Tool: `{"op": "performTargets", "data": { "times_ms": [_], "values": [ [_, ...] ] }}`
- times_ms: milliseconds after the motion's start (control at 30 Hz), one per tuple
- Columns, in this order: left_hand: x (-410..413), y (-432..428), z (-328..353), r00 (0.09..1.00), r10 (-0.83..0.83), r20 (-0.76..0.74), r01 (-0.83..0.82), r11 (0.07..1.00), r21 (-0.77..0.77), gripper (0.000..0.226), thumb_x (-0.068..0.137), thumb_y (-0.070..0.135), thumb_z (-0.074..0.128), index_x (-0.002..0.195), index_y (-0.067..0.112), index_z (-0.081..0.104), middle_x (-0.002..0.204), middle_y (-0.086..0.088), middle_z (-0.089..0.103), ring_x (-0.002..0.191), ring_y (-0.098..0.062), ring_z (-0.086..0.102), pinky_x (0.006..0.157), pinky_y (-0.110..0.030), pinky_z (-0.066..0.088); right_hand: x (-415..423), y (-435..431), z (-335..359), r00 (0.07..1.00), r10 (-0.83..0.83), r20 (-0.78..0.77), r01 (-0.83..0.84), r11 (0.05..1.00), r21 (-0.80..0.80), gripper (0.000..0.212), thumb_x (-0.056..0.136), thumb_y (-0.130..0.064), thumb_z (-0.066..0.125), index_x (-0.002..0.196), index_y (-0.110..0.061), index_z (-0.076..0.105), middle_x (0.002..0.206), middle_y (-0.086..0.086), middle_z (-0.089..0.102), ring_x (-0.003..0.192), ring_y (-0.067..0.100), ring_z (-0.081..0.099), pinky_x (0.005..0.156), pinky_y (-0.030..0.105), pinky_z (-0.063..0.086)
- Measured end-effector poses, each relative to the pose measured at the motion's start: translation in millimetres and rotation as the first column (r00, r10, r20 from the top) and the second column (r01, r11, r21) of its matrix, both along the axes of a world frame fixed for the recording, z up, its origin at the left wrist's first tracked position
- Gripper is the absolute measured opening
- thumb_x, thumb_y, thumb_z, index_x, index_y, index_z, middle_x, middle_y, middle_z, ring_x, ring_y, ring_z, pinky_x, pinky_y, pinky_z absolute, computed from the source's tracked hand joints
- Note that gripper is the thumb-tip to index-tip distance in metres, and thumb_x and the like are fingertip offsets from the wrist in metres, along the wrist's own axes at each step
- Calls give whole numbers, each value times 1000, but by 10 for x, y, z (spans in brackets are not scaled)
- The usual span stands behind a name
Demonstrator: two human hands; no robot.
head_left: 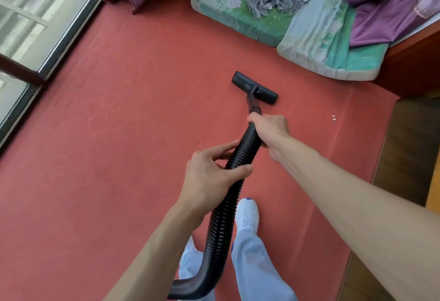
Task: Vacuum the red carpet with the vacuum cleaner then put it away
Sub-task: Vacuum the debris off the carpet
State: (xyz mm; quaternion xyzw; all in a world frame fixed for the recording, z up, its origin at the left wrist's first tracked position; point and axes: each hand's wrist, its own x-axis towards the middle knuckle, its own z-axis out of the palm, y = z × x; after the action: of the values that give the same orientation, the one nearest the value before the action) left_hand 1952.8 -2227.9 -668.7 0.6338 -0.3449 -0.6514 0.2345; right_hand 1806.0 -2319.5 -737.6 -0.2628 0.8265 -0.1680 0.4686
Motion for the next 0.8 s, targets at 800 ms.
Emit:
{"op": "performTargets", "data": {
  "times_ms": [800],
  "values": [
    [-1089, 184, 96, 917, -384, 108, 396, 910, -125, 57, 70, 16, 85, 120, 38, 71, 67, 1, 74, 52, -9, 63, 54, -19, 52, -1413, 676, 252, 944, -330, -4, 326, 932, -157, 20, 74, -22, 68, 92, -15, 77, 70, -7, 56, 63, 14, 49, 59, 23, 40]
  ]
}}
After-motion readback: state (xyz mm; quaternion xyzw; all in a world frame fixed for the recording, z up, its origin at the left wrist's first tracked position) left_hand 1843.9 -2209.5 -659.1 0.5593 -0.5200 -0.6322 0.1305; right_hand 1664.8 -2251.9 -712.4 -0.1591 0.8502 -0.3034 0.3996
